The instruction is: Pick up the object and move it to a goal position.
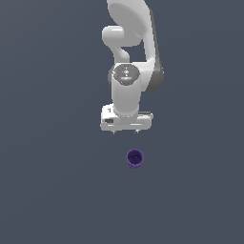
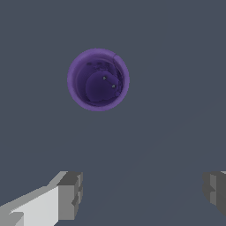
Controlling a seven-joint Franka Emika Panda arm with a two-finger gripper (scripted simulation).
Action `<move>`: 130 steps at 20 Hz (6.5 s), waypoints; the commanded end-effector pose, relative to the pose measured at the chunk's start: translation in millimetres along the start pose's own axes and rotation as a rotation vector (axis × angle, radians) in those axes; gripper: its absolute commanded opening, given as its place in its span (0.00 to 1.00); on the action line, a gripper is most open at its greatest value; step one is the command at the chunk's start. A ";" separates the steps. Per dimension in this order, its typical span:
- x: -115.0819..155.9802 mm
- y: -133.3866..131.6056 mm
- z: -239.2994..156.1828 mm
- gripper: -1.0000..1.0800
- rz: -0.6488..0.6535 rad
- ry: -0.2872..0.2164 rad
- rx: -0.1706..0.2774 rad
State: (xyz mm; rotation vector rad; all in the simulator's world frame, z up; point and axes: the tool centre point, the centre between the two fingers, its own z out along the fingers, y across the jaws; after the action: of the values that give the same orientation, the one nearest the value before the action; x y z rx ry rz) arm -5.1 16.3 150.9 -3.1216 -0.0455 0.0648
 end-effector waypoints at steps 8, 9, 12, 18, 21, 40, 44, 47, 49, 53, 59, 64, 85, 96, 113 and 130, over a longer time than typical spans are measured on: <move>3.1 1.7 -0.8 0.62 -0.014 0.008 -0.006; 2.9 1.3 -0.9 0.62 -0.014 0.008 -0.006; 3.5 1.8 -0.3 0.62 -0.007 0.005 -0.003; 8.4 3.5 4.2 0.62 0.049 -0.021 0.020; 12.6 4.7 8.2 0.62 0.098 -0.044 0.041; 51.0 5.0 47.5 0.62 0.601 -0.355 0.307; 57.6 3.4 53.0 0.62 0.695 -0.438 0.373; 61.5 2.5 55.7 0.62 0.753 -0.496 0.417; 63.5 2.1 56.8 0.62 0.784 -0.530 0.443; 66.4 1.8 58.0 0.62 0.830 -0.586 0.483; 68.5 1.8 58.4 0.62 0.866 -0.635 0.518; 68.6 2.2 58.7 0.62 0.871 -0.641 0.522; 59.9 -17.8 79.3 0.00 0.873 -0.645 0.525; 59.6 -18.2 79.0 0.00 0.872 -0.645 0.525; 27.4 -27.3 64.2 0.00 0.873 -0.645 0.524; -55.4 -51.3 25.1 0.00 0.874 -0.644 0.523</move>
State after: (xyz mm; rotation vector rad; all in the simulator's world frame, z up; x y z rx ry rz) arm -54.7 64.1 123.9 -2.2452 1.0977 0.8981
